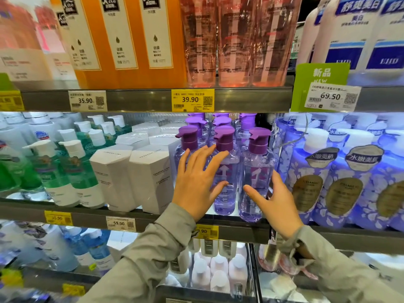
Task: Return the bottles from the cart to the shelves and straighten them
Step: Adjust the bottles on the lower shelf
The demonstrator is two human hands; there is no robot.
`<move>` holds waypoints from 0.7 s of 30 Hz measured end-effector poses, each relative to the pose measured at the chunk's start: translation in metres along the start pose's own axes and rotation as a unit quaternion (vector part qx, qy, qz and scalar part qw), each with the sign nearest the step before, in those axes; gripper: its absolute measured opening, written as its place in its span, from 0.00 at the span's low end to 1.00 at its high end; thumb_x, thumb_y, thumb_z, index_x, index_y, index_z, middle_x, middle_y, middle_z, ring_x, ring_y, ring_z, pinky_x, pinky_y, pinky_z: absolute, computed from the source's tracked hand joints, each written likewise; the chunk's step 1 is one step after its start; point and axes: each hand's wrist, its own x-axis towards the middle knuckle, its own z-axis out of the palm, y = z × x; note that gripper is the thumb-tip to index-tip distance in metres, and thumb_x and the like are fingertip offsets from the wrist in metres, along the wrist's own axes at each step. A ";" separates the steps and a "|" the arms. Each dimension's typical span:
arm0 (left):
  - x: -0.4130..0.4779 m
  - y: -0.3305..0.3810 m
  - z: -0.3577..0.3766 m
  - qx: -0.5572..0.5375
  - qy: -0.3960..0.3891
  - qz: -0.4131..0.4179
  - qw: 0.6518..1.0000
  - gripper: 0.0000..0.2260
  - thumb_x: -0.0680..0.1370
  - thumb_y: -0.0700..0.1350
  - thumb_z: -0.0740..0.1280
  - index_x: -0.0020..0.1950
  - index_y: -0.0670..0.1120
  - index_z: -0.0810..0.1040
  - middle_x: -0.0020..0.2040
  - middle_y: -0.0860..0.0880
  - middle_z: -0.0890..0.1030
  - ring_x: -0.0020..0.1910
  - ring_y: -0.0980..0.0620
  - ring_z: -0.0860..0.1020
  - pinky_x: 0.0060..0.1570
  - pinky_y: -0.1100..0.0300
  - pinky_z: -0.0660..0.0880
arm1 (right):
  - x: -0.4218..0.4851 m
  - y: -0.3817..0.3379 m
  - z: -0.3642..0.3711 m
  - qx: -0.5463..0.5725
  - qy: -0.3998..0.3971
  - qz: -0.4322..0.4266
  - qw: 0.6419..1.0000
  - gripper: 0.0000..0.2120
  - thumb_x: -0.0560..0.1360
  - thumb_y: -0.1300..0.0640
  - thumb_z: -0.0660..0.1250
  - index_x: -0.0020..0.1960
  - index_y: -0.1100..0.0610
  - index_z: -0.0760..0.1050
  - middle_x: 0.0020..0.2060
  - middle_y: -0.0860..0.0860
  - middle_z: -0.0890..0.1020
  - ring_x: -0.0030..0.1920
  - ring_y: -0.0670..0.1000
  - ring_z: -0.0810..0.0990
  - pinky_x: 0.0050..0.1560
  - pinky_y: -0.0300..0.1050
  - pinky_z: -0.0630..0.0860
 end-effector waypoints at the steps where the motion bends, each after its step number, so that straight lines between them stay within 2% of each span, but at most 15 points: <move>1: -0.003 -0.003 -0.001 -0.005 0.002 0.005 1.000 0.31 0.70 0.54 0.74 0.68 0.53 0.64 0.66 0.46 0.73 0.67 0.45 0.70 0.70 0.47 0.53 | -0.003 -0.002 0.002 -0.010 0.016 -0.004 1.000 0.28 0.72 0.50 0.71 0.69 0.49 0.65 0.61 0.47 0.75 0.62 0.46 0.73 0.64 0.45 0.70; 3: -0.008 -0.009 -0.003 -0.014 0.005 0.012 1.000 0.29 0.71 0.53 0.73 0.68 0.53 0.65 0.66 0.47 0.74 0.67 0.47 0.67 0.70 0.47 0.54 | -0.010 -0.007 0.006 -0.022 0.062 -0.006 0.998 0.29 0.72 0.52 0.72 0.69 0.53 0.66 0.60 0.50 0.73 0.59 0.44 0.72 0.62 0.38 0.68; 5: -0.012 -0.015 -0.006 -0.027 0.014 0.017 0.999 0.25 0.72 0.53 0.70 0.67 0.53 0.66 0.65 0.47 0.73 0.66 0.48 0.67 0.70 0.47 0.55 | -0.016 -0.014 0.010 -0.022 0.136 -0.015 0.990 0.27 0.70 0.57 0.74 0.65 0.58 0.67 0.57 0.50 0.71 0.54 0.40 0.70 0.58 0.33 0.67; 8: -0.018 -0.022 -0.013 -0.043 0.026 0.019 0.999 0.20 0.74 0.55 0.64 0.65 0.53 0.67 0.62 0.48 0.74 0.63 0.48 0.69 0.67 0.46 0.64 | -0.024 -0.025 0.015 -0.001 0.205 -0.034 0.978 0.22 0.70 0.60 0.74 0.58 0.55 0.67 0.50 0.45 0.69 0.49 0.40 0.70 0.53 0.37 0.70; 11: -0.022 -0.027 -0.018 -0.051 0.031 0.016 0.998 0.19 0.74 0.55 0.65 0.63 0.53 0.68 0.58 0.49 0.76 0.58 0.47 0.72 0.60 0.49 0.69 | -0.026 -0.034 0.023 -0.012 0.222 -0.068 0.973 0.19 0.70 0.60 0.74 0.55 0.54 0.69 0.50 0.49 0.71 0.46 0.45 0.71 0.47 0.37 0.70; 15: -0.033 -0.035 -0.022 -0.057 0.027 0.016 0.998 0.17 0.74 0.55 0.63 0.60 0.53 0.69 0.54 0.49 0.77 0.54 0.48 0.71 0.56 0.55 0.66 | -0.030 -0.038 0.037 0.002 0.175 -0.064 0.982 0.15 0.70 0.59 0.74 0.53 0.53 0.72 0.46 0.55 0.77 0.45 0.53 0.76 0.46 0.44 0.75; 21: -0.057 -0.051 -0.033 -0.037 -0.007 -0.010 0.999 0.15 0.74 0.56 0.65 0.58 0.52 0.72 0.52 0.50 0.78 0.50 0.47 0.75 0.51 0.57 0.66 | -0.043 -0.042 0.064 0.025 0.076 -0.071 0.994 0.13 0.72 0.59 0.73 0.54 0.51 0.74 0.46 0.51 0.79 0.48 0.50 0.78 0.50 0.46 0.76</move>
